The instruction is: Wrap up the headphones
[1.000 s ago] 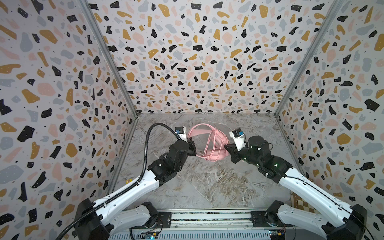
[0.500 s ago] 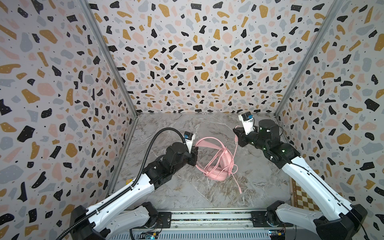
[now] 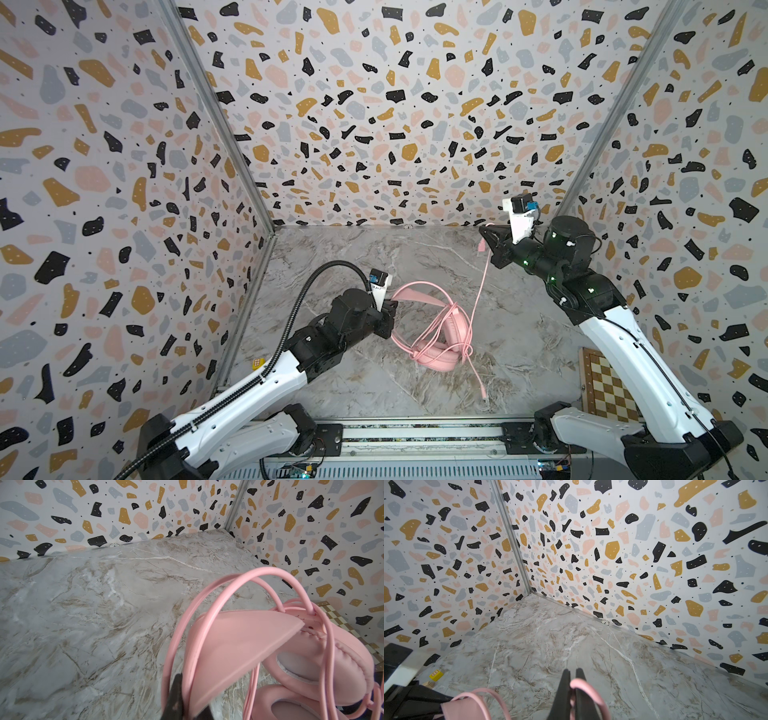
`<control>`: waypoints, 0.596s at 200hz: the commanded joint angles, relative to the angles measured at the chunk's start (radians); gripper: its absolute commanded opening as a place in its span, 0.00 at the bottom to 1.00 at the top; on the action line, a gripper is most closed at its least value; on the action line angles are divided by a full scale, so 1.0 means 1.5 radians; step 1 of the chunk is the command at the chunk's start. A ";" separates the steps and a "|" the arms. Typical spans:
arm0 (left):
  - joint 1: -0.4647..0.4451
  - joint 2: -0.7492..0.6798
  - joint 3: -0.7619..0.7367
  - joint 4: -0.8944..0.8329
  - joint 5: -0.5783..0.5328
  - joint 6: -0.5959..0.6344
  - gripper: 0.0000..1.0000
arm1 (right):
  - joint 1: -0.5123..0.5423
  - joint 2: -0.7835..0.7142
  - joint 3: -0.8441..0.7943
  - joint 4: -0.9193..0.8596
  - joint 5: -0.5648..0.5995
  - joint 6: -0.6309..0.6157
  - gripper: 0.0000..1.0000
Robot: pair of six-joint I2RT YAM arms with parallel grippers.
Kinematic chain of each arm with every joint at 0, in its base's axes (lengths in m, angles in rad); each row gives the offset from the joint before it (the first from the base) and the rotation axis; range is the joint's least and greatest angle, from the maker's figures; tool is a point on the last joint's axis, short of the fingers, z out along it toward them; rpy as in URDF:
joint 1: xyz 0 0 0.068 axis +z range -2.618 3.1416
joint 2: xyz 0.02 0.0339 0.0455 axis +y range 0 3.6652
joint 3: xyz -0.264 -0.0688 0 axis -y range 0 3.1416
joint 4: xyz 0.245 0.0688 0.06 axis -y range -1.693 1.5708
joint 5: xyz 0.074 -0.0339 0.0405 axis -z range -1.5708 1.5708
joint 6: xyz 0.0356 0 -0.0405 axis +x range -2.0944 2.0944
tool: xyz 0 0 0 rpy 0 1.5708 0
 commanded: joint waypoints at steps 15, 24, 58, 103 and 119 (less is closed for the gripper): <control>-0.003 -0.004 0.010 0.048 0.088 0.013 0.00 | -0.043 0.039 -0.016 0.101 -0.044 0.034 0.00; -0.003 -0.005 0.010 0.051 0.105 0.013 0.00 | -0.054 0.048 -0.030 0.122 -0.065 0.048 0.00; -0.003 -0.016 0.014 0.077 0.164 -0.008 0.00 | -0.062 0.076 -0.088 0.157 -0.094 0.065 0.00; -0.003 -0.037 0.029 0.094 0.179 -0.020 0.00 | -0.062 0.056 -0.169 0.193 -0.119 0.089 0.00; -0.003 -0.040 0.038 0.066 0.133 -0.006 0.00 | -0.064 0.029 -0.170 0.183 -0.119 0.091 0.00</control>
